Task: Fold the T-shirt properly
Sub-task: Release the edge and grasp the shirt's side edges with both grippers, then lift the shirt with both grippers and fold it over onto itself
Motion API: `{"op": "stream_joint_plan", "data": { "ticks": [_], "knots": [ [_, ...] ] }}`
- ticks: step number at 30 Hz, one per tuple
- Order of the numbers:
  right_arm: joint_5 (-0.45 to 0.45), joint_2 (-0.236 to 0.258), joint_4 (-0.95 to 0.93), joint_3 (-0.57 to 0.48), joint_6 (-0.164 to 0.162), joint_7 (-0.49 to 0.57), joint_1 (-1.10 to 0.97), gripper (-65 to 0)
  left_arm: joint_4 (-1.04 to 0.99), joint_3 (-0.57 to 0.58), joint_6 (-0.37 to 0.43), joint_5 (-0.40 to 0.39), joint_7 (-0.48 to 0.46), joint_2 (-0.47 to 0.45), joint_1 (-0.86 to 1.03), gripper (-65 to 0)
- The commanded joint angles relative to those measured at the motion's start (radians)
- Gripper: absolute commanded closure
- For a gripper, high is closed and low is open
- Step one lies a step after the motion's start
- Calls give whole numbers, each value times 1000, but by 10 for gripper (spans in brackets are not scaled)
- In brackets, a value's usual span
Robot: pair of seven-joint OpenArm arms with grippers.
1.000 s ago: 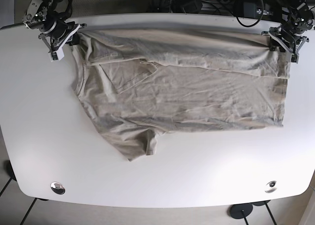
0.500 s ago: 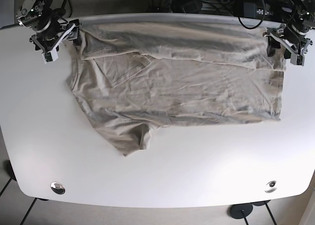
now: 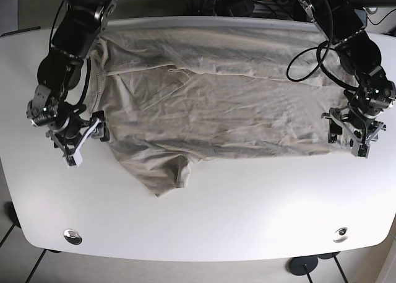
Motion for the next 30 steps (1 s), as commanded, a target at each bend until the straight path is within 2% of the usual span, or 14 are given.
{"op": "stream_joint_plan", "data": {
  "ticks": [1, 6, 13, 16, 18, 20, 22, 26, 30],
  "knots": [
    [7, 33, -117, -34, 3, 82, 99, -488, -30, -2, 2, 26, -39, -16, -46, -371],
    [-4, 43, -454, -88, 3, 232, 245, -488, -82, 6, 2, 36, -45, -20, -80, -371],
    [-6, 20, -563, -89, 3, 318, 231, -476, -79, 3, 2, 38, -73, -29, -76, -371],
    [-6, 6, -559, -89, 3, 321, 200, -355, -111, 3, 2, 38, -131, -61, -77, -372],
    [-3, 5, -559, -89, 3, 323, 196, -227, -191, 3, 57, 30, -162, -93, -86, -376],
    [-1, 5, -559, -89, 3, 330, 194, -132, -270, 4, 107, 30, -192, -119, -119, -378],
    [-4, 5, -559, -89, 3, 350, 194, -52, -383, 4, 118, 33, -232, -136, -158, -378],
    [-4, 5, -559, -89, 3, 352, 194, -36, -650, 6, 123, 32, -333, -190, -224, -378],
    [0, 5, -559, -89, 3, 350, 194, -36, -751, 9, 123, 36, -404, -204, -237, -378]
  ]
}}
